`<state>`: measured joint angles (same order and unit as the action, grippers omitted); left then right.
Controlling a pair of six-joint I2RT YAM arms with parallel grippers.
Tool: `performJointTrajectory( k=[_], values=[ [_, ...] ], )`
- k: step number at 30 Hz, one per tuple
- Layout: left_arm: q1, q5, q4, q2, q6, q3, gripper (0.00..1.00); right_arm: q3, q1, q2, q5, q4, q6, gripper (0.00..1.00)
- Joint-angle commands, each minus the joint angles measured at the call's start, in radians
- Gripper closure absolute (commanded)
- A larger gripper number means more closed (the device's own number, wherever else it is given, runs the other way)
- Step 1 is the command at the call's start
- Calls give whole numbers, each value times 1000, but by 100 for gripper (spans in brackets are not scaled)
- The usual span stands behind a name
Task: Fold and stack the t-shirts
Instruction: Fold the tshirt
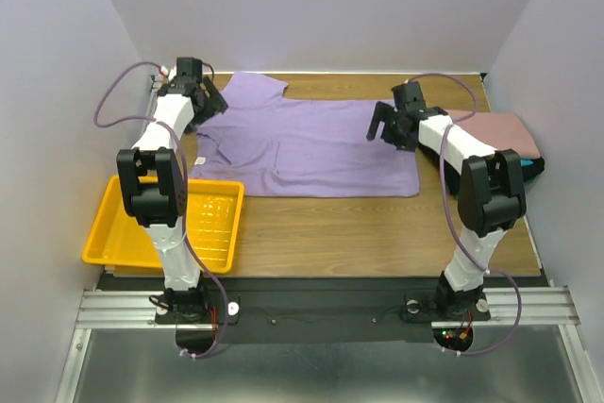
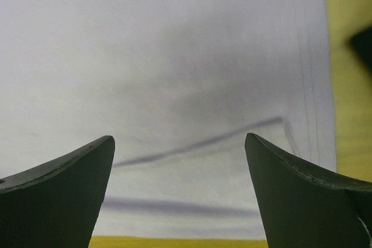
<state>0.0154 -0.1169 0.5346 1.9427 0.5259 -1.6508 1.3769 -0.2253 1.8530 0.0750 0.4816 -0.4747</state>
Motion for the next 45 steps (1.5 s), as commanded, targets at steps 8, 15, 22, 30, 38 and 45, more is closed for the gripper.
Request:
performJointTrajectory(
  k=[8,15,22,30,38,45],
  values=[
    [6,157,-71,361,-161,-763,1,402,9,143,193,-12,76,0],
    [6,194,-439,478,-224,-768,1,525,15,258,164,-12,94,0],
    [8,152,-472,676,-221,-908,1,522,18,296,163,-12,117,0],
    [23,82,-432,762,-253,-943,1,510,21,325,144,-11,119,0],
    [43,-47,-220,710,-342,-920,6,478,23,322,151,-11,127,0],
    [41,-3,-166,707,-357,-885,31,476,26,330,144,-11,125,0]
  ],
)
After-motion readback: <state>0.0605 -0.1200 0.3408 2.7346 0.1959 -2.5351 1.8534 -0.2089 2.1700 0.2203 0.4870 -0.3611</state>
